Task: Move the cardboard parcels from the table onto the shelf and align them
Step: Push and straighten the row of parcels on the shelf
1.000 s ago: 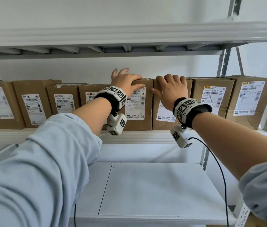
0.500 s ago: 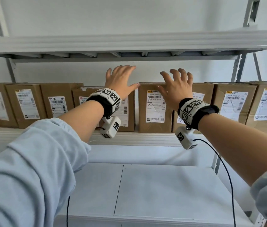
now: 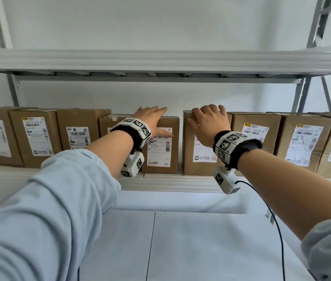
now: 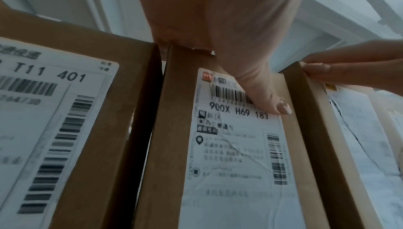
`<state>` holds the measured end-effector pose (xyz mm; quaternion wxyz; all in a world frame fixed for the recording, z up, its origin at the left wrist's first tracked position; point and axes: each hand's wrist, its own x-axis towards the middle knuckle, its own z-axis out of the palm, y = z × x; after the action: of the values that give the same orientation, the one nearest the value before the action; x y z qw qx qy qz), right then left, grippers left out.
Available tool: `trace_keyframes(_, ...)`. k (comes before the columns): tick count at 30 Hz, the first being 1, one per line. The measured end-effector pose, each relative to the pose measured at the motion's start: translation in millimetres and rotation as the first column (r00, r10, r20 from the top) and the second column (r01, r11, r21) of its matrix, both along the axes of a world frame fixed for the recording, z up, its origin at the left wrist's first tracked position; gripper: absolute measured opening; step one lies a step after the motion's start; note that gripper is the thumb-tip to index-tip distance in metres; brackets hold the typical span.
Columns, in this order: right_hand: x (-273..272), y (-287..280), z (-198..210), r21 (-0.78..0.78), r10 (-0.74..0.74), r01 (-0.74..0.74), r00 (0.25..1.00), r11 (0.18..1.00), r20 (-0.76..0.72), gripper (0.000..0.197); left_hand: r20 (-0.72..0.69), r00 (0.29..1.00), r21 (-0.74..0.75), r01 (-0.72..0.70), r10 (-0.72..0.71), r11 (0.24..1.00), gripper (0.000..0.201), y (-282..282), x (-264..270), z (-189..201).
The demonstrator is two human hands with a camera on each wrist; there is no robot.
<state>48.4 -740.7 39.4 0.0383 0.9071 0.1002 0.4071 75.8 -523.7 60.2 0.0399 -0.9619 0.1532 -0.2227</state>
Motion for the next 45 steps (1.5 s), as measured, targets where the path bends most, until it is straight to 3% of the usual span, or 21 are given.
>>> trace_keyframes(2,4,3,-1,0.035,0.015,-0.015,1.0,0.999,-0.002,0.047,-0.023,1.0,0.018,0.004,-0.003,1.0,0.094,-5,3,0)
trace_keyframes(5,8,3,-5,0.072,0.014,-0.016,0.999,0.997,0.029,0.045,0.051,0.997,0.046,0.054,-0.057,0.997,0.075,-14,3,-2)
trace_keyframes(18,18,1,-9,0.042,0.005,-0.009,0.994,0.999,0.111,0.044,0.127,0.991,0.037,0.036,-0.041,0.999,0.068,-13,4,-4)
trace_keyframes(28,18,3,-13,0.057,-0.008,0.0,0.99,0.998,0.143,0.044,0.103,0.993,-0.013,0.065,-0.064,0.998,0.073,-13,-3,-7)
trace_keyframes(32,18,2,-11,0.059,-0.003,-0.004,0.992,0.998,0.122,0.046,0.081,0.995,-0.013,0.061,-0.06,0.998,0.102,-10,-3,-9)
trace_keyframes(35,17,2,-11,0.07,0.004,-0.012,0.992,0.997,0.123,0.047,0.112,0.991,-0.06,0.079,-0.071,0.995,0.108,0,-9,-4)
trace_keyframes(41,8,18,-14,0.147,0.004,-0.051,0.953,0.988,0.304,0.048,0.259,0.958,-0.231,0.186,-0.124,0.955,0.073,56,-10,7)
trace_keyframes(45,5,65,-3,0.146,0.021,-0.074,0.941,0.986,0.337,0.049,0.172,0.975,-0.073,0.153,-0.138,0.986,0.076,99,2,8)
